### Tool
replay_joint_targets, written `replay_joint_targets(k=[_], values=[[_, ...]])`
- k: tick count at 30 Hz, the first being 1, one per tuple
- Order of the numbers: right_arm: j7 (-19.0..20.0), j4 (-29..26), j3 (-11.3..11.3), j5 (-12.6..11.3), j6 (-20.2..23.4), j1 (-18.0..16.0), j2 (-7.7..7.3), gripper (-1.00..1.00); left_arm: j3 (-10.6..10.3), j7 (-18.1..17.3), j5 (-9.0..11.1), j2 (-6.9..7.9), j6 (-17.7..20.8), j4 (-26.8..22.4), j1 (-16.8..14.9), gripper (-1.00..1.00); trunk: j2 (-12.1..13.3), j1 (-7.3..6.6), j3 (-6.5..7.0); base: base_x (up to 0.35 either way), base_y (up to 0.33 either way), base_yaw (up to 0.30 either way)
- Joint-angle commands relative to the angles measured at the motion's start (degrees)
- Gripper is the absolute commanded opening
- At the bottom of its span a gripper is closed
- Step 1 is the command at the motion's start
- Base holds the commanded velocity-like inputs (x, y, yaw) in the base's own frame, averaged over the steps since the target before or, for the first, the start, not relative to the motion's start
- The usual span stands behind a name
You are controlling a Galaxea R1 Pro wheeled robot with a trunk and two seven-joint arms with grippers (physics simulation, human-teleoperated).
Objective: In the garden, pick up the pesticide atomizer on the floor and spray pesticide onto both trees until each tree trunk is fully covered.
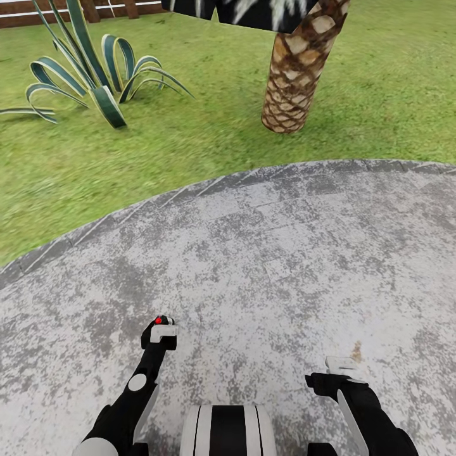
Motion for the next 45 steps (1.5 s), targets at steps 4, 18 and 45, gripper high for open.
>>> replay_joint_targets(k=[4, 18, 45], values=[[0.0, 0.0, 0.0, 0.0, 0.0, 0.0, 0.0, 1.0, 0.0, 0.0, 0.0, 0.0, 0.0, 0.0, 0.0, -1.0, 0.0, 0.0, 0.0, 0.0, 0.0, 0.0], [-0.3, 0.1, 0.1, 0.3, 0.0, 0.0, 0.0, 1.0, 0.0, 0.1, 0.0, -0.08, 0.1, -0.9, 0.0, -1.0, 0.2, -0.34, 2.88, 0.0, 0.0, 0.0], [-0.2, 0.6, -1.9, 0.3, -0.1, 0.0, -0.67, 1.0, -0.1, 0.2, 0.1, -1.73, 13.4, -8.5, 0.0, -1.0, 0.5, -1.03, 8.86, 0.0, 0.0, 0.0]])
